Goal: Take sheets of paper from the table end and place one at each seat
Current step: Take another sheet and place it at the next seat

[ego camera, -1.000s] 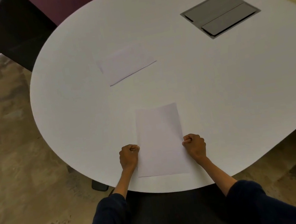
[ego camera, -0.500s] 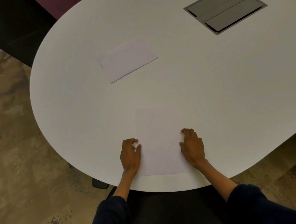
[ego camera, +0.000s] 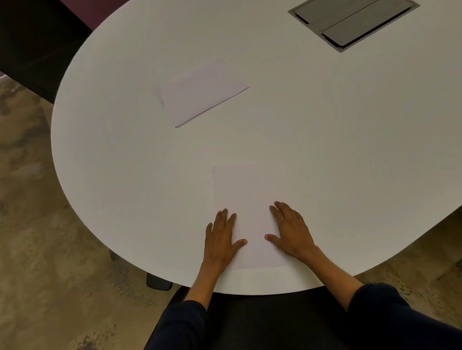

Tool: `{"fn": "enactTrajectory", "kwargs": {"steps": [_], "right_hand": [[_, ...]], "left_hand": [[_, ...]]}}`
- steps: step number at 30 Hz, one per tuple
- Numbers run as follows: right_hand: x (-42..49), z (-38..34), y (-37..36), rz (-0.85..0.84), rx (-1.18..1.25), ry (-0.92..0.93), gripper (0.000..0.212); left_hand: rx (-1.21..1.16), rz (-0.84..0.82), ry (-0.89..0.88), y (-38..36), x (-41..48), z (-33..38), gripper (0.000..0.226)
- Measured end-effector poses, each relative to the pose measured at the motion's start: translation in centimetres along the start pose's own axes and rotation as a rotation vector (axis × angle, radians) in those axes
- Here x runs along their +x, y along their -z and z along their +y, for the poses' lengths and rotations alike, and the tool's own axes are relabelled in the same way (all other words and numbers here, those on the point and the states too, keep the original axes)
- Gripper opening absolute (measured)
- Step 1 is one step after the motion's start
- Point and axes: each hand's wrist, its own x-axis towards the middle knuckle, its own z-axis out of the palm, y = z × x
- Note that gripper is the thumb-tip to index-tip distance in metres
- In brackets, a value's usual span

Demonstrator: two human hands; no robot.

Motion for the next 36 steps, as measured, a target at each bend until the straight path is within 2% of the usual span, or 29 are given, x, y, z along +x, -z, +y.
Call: {"fn": "enactTrajectory", "kwargs": {"steps": [3,7,13,18,28,36], "right_hand": [[-0.1,-0.4,0.4,0.014,0.030,-0.017,0.083],[-0.2,-1.4,1.7,0.111,0.104,-0.038,0.079],[0.1,-4.6,4.6,0.319,0.181,0.024,0.072],[0.6,-9.2,8.2,0.451,0.218,0.114,0.068],[-0.2,-25.4,13.1,0.521,0.419,0.509,0.061],[-2.6,-38.7,11.7,0.518,0.398,0.705,0.065]], "left_hand": [[-0.036,0.029,0.019,0.3,-0.3,0.4,0.079],[-0.133,0.176,0.056,1.5,-1.0,1.1,0.079],[-0.200,0.389,0.085,5.2,-2.5,1.5,0.055],[-0.186,0.553,0.143,9.3,-5.0,1.3,0.058],[-0.208,0.991,0.350,19.8,-13.8,-5.3,0.054],[-0.138,1.147,0.502,23.4,-23.1,-15.6,0.055]]}}
